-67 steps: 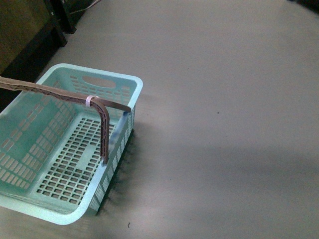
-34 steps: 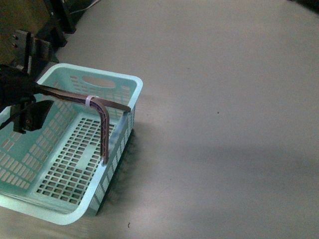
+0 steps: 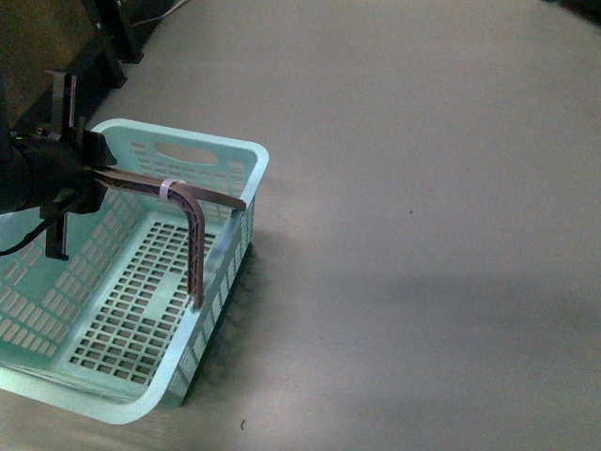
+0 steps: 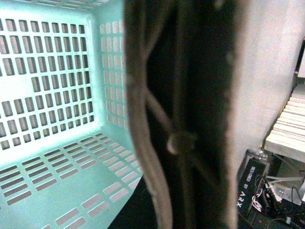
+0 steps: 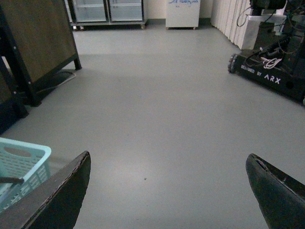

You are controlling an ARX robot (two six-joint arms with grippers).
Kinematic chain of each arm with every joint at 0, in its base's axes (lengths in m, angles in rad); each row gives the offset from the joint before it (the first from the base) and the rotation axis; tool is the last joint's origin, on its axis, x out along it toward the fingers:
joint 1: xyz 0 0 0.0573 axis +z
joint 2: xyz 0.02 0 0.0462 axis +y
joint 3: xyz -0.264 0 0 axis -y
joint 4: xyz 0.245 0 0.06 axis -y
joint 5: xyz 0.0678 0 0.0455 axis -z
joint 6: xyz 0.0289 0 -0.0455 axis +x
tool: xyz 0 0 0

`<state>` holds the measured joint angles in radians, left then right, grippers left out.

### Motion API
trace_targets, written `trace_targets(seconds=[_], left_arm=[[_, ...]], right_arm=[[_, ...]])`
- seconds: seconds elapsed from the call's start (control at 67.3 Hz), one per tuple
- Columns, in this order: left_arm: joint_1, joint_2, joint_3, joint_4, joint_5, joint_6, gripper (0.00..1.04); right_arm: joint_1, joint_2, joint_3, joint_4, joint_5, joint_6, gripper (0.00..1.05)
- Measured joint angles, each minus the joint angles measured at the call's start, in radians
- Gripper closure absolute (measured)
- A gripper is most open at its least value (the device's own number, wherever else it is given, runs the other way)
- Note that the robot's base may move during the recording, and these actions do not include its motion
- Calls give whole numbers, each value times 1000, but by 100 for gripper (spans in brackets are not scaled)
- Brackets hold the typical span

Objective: Pick mango and avocado into basket

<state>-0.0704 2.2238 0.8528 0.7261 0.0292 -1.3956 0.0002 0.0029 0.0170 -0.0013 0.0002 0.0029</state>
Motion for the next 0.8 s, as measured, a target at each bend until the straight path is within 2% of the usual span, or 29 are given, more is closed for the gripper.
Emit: trace_targets(seconds=[0.193, 0.267, 0.371, 0.52, 0.654, 0.802], left_arm=[[14, -177, -142, -47, 23, -9, 100], [27, -304, -199, -111, 35, -19, 100], [79, -607, -285, -309, 63, -32, 100], [179, -982, -284, -581, 134, -46, 100], [257, -1196, -217, -826, 182, -33, 100], [306, -1319, -143, -979, 253, -19, 100]], right_arm=[[0, 0, 0, 0, 0, 0, 9], [0, 0, 0, 0, 0, 0, 9], [0, 0, 0, 0, 0, 0, 9], [0, 0, 0, 0, 0, 0, 9], [0, 0, 0, 0, 0, 0, 9], [0, 0, 0, 0, 0, 0, 9]])
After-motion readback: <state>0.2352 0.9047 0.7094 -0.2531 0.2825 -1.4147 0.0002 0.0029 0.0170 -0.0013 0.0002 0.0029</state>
